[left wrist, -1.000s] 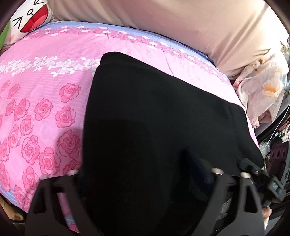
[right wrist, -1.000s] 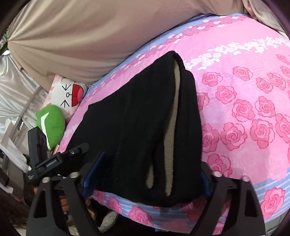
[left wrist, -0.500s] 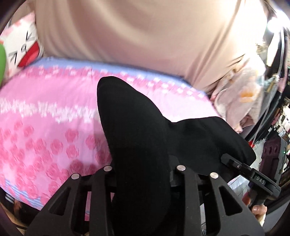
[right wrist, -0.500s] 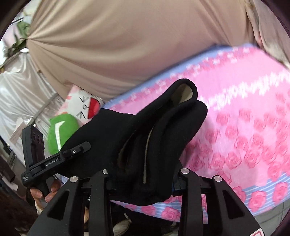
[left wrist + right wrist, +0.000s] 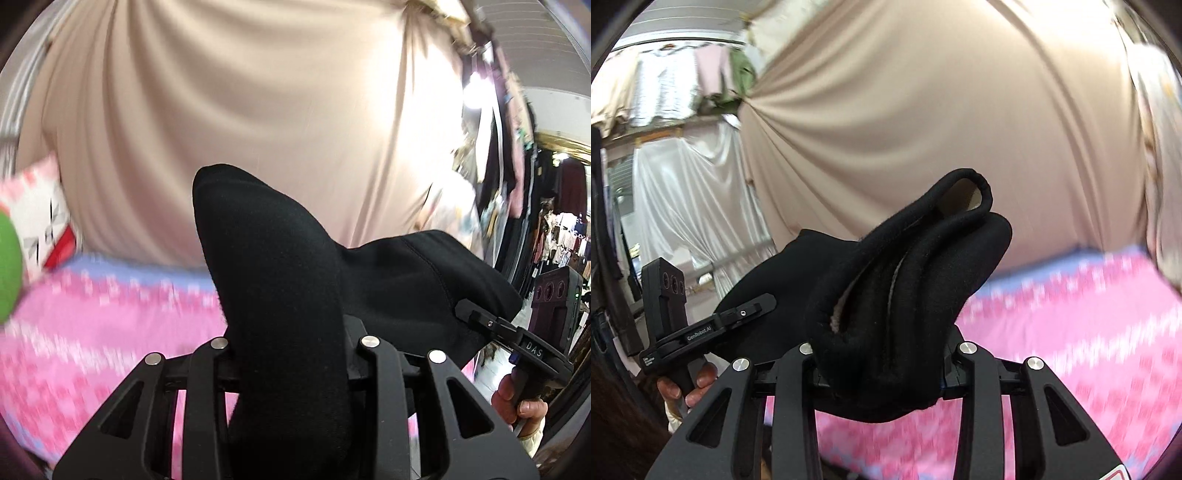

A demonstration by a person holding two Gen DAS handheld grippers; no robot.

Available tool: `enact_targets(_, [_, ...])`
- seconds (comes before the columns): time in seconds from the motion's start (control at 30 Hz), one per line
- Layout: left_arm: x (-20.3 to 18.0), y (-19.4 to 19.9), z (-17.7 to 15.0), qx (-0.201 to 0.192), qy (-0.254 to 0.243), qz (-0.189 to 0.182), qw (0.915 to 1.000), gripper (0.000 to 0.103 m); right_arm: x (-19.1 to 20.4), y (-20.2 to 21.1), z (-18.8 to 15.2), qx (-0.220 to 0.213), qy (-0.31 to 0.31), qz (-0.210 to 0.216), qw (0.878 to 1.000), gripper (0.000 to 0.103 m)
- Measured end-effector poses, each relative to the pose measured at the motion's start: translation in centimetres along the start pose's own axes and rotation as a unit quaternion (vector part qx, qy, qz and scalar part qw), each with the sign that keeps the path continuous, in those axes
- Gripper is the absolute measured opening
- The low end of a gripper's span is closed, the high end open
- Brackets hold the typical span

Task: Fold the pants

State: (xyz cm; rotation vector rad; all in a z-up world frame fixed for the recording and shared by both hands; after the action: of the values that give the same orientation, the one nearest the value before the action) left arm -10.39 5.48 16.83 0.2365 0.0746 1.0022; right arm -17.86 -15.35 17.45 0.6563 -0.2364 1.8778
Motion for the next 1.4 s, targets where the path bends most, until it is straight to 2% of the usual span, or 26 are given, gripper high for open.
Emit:
enact_targets(0.17, [-0.3, 2.9, 6.0, -0.090, -0.042, 0.016, 0.9949, 0.031, 4.3, 1.5, 5.2, -0.066, 0.056, 0.039, 0.995, 0.034])
enact_targets(0.23, [-0.4, 4.0, 8.6, -0.133, -0.058, 0.026, 0.9891, 0.032, 6.2, 2.1, 7.4, -0.098, 0.082, 0.052, 0.990, 0.035])
enact_targets(0.33, [-0.3, 4.9, 11.3, -0.176, -0.073, 0.039, 0.9809, 0.033, 7.9, 2.3, 10.1, -0.133, 0.106, 0.069, 0.983, 0.035])
enact_targets(0.5, [0.6, 3.5, 14.8, -0.216, -0.095, 0.067, 0.9695, 0.037, 9.2, 0.7, 14.0, -0.172, 0.132, 0.086, 0.972, 0.036])
enact_targets(0.67, [2.5, -0.9, 17.3, -0.221, -0.111, 0.100, 0.9638, 0.040, 7.7, -3.5, 17.1, -0.188, 0.137, 0.083, 0.969, 0.036])
enact_targets(0.77, [4.3, -6.3, 17.5, -0.195, -0.110, 0.116, 0.9678, 0.040, 5.4, -7.7, 18.7, -0.177, 0.121, 0.071, 0.974, 0.036])
enact_targets(0.87, [6.7, -12.7, 15.8, -0.156, -0.090, 0.120, 0.9763, 0.040, 0.8, -13.3, 19.2, -0.149, 0.087, 0.056, 0.983, 0.036])
enact_targets(0.97, [9.4, -20.2, 12.6, -0.106, -0.074, 0.125, 0.9837, 0.040, -4.9, -19.7, 18.4, -0.108, 0.043, 0.035, 0.993, 0.036])
enact_targets(1.03, [11.3, -25.6, 9.5, -0.060, -0.058, 0.121, 0.9892, 0.039, -9.2, -24.1, 16.9, -0.081, 0.017, 0.014, 0.996, 0.036])
enact_targets(1.1, [12.8, -31.0, 6.1, -0.012, -0.057, 0.126, 0.9903, 0.039, -13.3, -28.3, 14.9, -0.053, 0.000, -0.009, 0.999, 0.036])
enact_targets(1.17, [14.1, -35.7, 2.0, 0.036, -0.060, 0.133, 0.9886, 0.039, -18.9, -33.1, 11.4, -0.007, -0.040, -0.043, 0.998, 0.036])
enact_targets(1.27, [15.8, -42.7, -7.0, 0.147, -0.032, 0.117, 0.9818, 0.039, -26.1, -38.2, 4.9, 0.065, -0.082, -0.105, 0.989, 0.036])
enact_targets(1.33, [16.5, -46.0, -13.8, 0.236, 0.000, 0.101, 0.9665, 0.039, -31.2, -41.2, -0.8, 0.149, -0.128, -0.159, 0.968, 0.038])
enact_targets(1.37, [17.0, -46.9, -17.0, 0.281, 0.015, 0.109, 0.9533, 0.049, -33.1, -41.8, -3.1, 0.184, -0.147, -0.188, 0.953, 0.053])
enact_targets(1.4, [17.4, -46.5, -18.4, 0.279, 0.028, 0.119, 0.9524, 0.062, -34.5, -41.5, -4.3, 0.197, -0.187, -0.194, 0.943, 0.055])
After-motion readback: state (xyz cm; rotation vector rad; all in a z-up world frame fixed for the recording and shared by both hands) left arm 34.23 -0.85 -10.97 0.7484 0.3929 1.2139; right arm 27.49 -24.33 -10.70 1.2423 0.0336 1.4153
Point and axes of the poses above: each gripper's, at about its wrist camera, not at the fingertips, and y roughly against the way its jaws point, x to its left, z to its top, the point moved 6 cm from there along -y, roughly the way its jaws point, and after that the axes turned 13 degrees about -y, right-handed, at the moved point
